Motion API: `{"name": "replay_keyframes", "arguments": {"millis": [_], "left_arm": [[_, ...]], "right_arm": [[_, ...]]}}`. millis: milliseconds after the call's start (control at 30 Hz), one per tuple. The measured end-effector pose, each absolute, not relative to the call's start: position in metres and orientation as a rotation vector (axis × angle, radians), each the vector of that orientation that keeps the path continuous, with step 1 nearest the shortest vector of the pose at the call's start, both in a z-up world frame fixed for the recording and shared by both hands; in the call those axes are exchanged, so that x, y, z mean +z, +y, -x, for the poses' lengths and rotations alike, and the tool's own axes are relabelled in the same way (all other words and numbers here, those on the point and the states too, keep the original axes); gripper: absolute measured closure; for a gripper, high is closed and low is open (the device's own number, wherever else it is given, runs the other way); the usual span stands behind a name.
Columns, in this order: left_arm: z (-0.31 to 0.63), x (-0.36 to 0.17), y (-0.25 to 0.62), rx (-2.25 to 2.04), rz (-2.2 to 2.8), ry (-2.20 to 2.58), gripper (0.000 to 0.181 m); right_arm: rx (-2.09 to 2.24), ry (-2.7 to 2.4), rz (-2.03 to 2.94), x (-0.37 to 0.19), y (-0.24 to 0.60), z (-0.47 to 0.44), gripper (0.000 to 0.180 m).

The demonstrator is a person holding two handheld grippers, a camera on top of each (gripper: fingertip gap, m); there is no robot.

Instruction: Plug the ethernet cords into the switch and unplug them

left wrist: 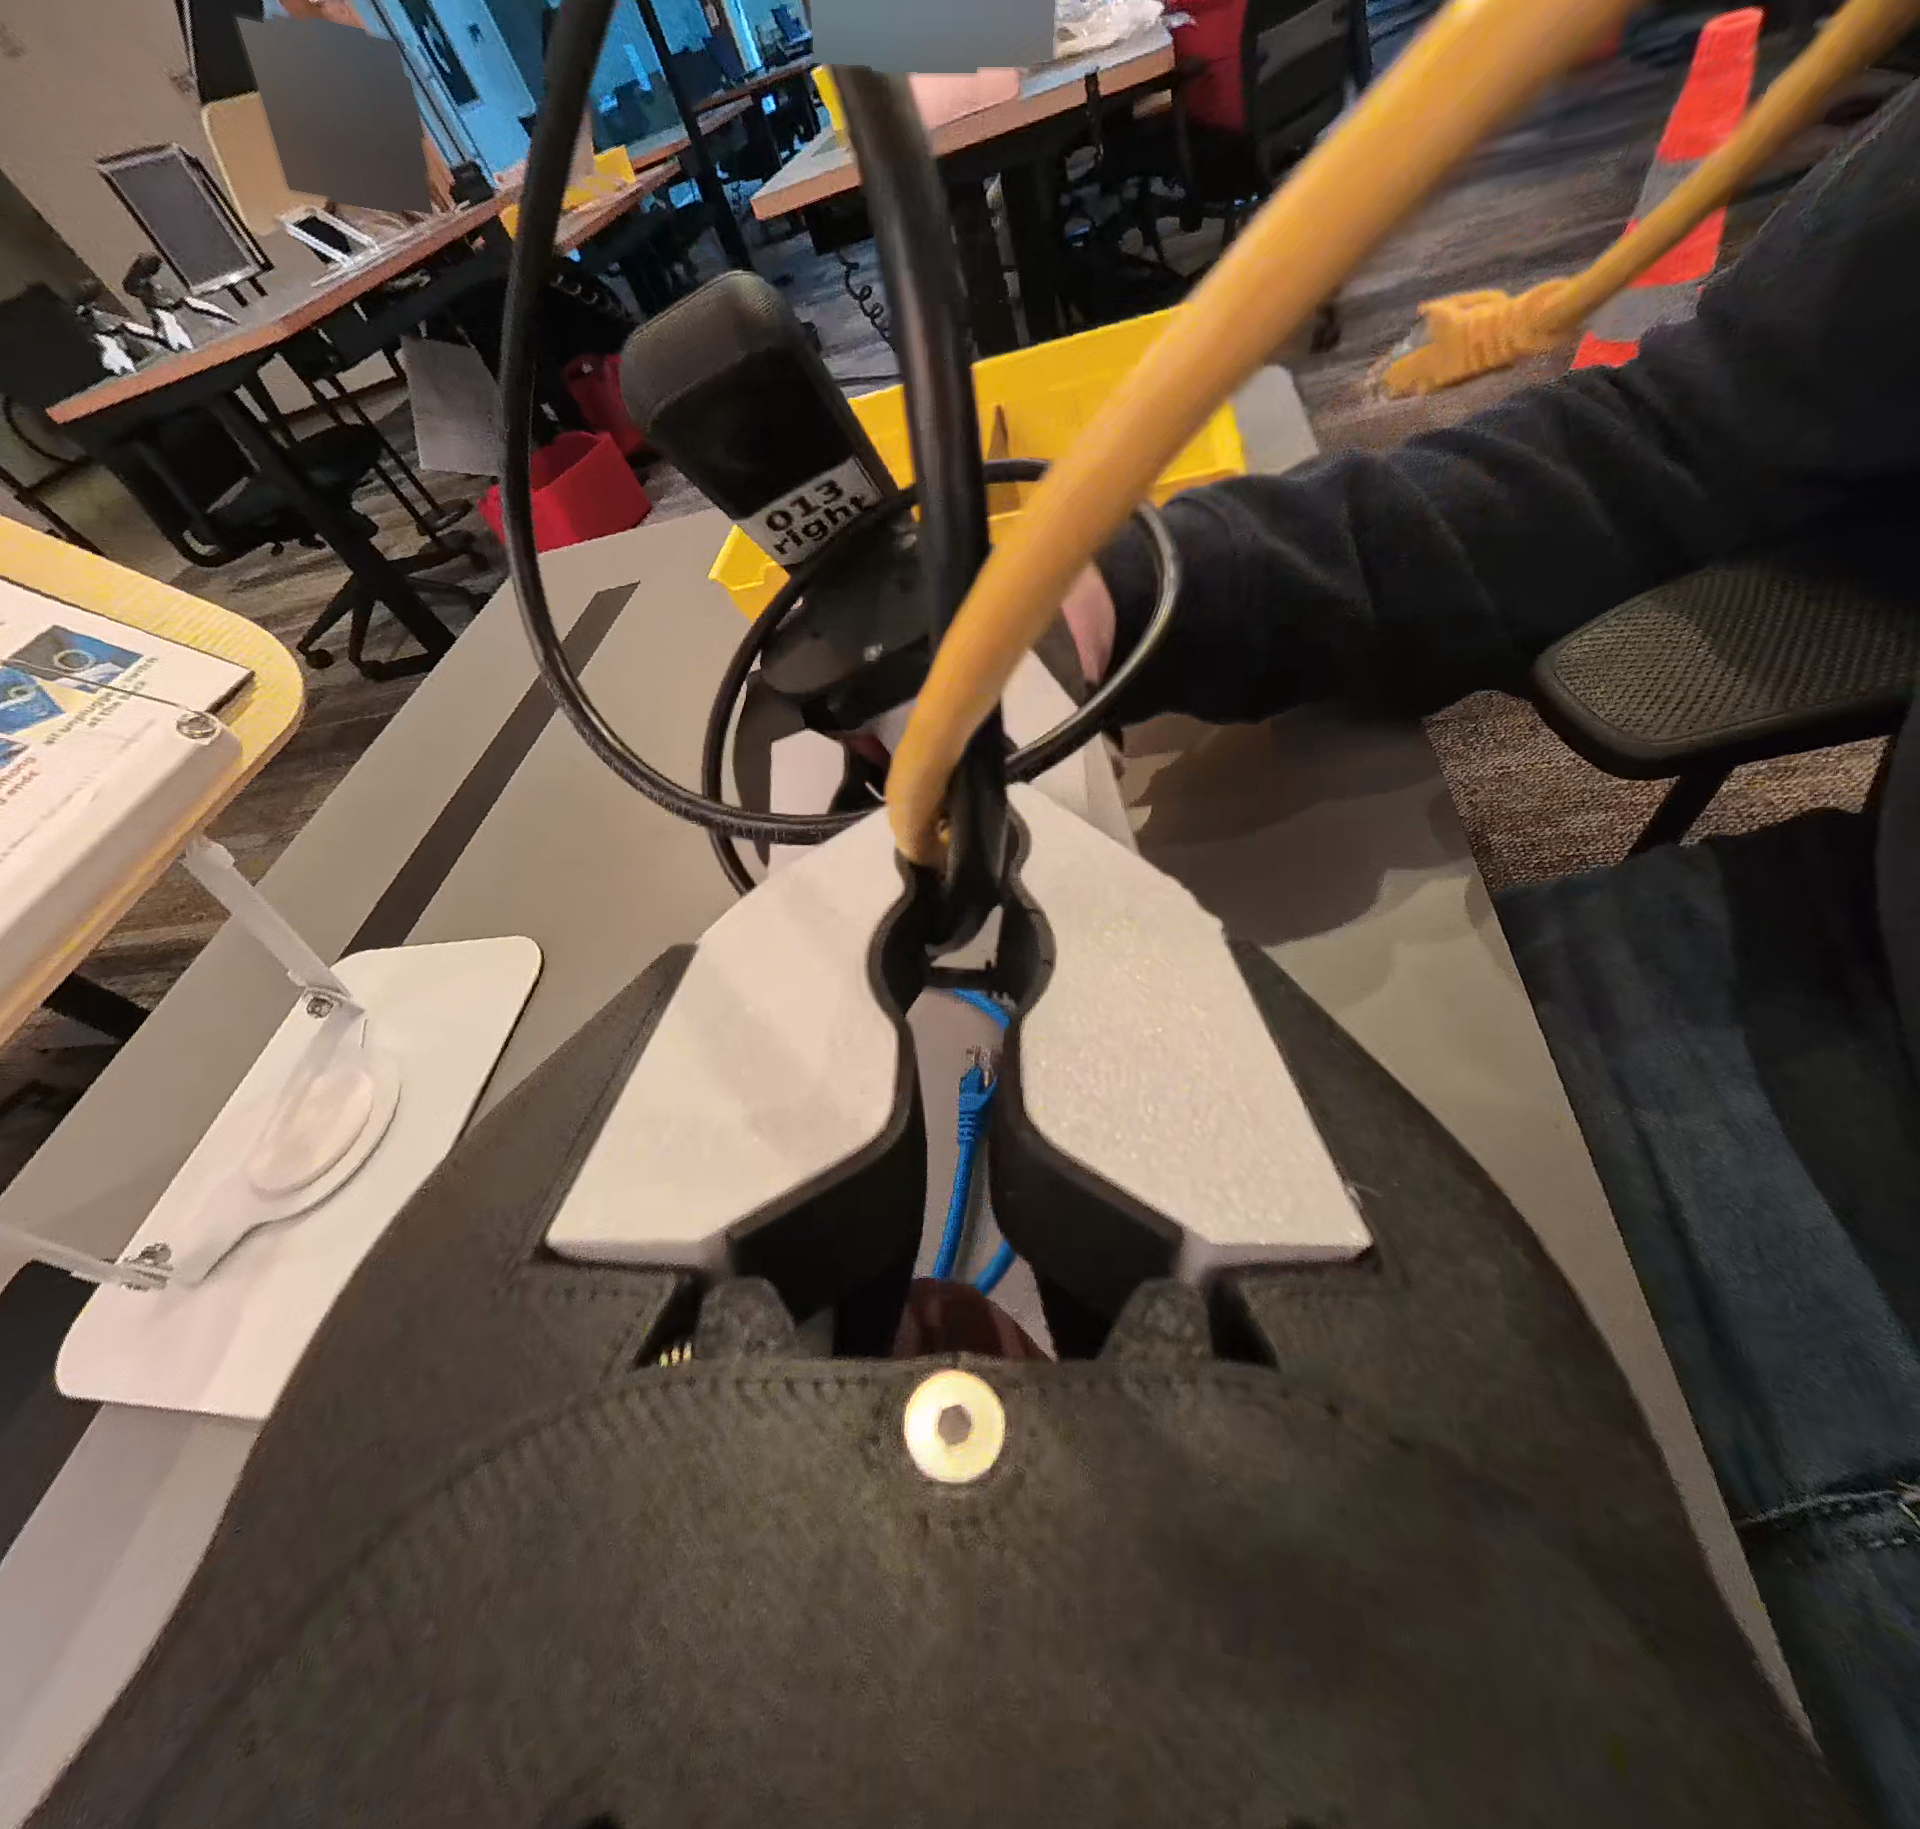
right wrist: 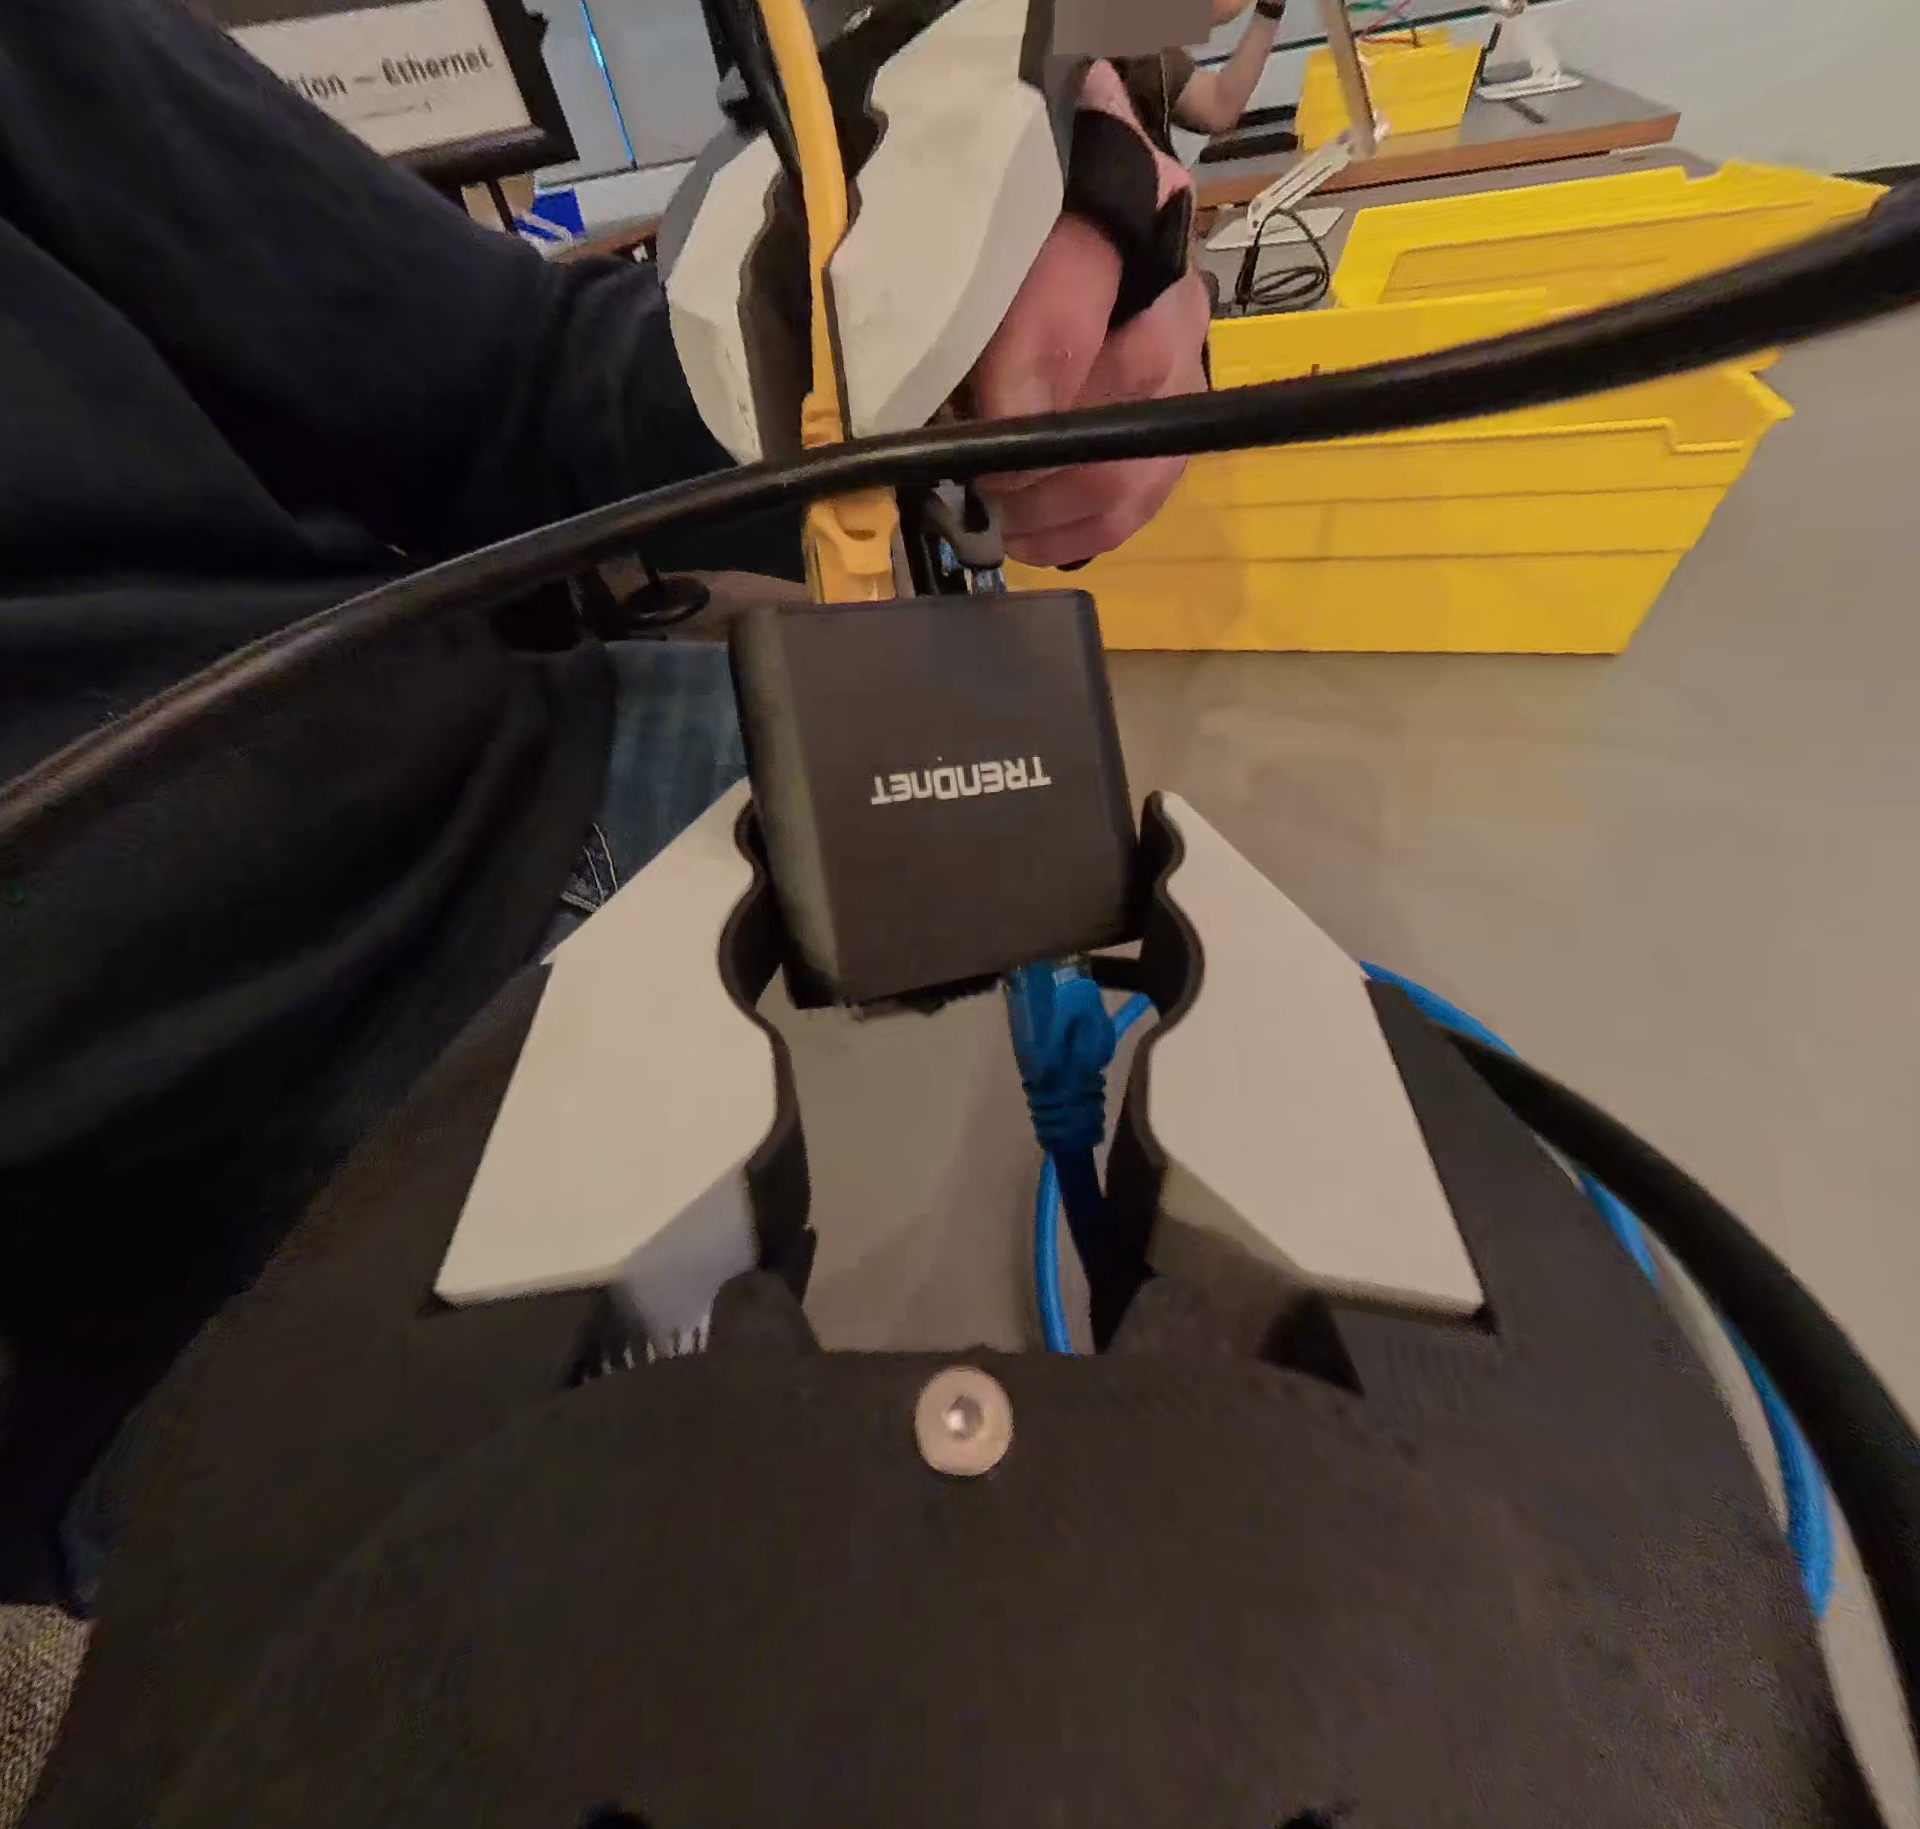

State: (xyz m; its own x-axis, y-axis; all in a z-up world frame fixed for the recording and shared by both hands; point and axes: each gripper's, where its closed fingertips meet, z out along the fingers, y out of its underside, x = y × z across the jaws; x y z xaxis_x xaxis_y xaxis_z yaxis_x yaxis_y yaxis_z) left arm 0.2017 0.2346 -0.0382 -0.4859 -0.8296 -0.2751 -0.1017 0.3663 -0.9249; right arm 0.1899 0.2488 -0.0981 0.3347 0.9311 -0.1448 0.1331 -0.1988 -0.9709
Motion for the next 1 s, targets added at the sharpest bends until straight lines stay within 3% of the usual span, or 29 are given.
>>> {"name": "replay_keyframes", "arguments": {"millis": [333, 467, 667, 833, 900, 967, 1000], "left_arm": [[-0.201, -0.037, 0.238, -1.167, 0.833, 1.804, 0.171], [-0.206, -0.041, 0.258, -1.128, 1.019, 1.687, 0.150], [-0.208, -0.046, 0.259, -1.197, 1.107, 1.623, 0.169], [-0.211, -0.049, 0.263, -1.232, 1.135, 1.597, 0.172], [-0.213, -0.052, 0.271, -1.222, 1.206, 1.557, 0.159], [-0.212, -0.056, 0.284, -1.160, 1.291, 1.521, 0.128], [-0.209, -0.060, 0.288, -1.093, 1.301, 1.543, 0.125]], "right_arm": [[0.950, -0.977, 1.604, -0.096, 0.251, -0.192, 0.114], [0.644, -0.967, 1.683, -0.098, 0.265, -0.208, 0.115], [0.280, -0.990, 1.770, -0.102, 0.270, -0.224, 0.115], [0.272, -0.956, 1.719, -0.091, 0.268, -0.228, 0.115], [0.257, -0.949, 1.738, -0.093, 0.269, -0.232, 0.115], [0.233, -0.932, 1.772, -0.096, 0.271, -0.239, 0.115], [0.221, -0.921, 1.795, -0.098, 0.271, -0.243, 0.115]]}}
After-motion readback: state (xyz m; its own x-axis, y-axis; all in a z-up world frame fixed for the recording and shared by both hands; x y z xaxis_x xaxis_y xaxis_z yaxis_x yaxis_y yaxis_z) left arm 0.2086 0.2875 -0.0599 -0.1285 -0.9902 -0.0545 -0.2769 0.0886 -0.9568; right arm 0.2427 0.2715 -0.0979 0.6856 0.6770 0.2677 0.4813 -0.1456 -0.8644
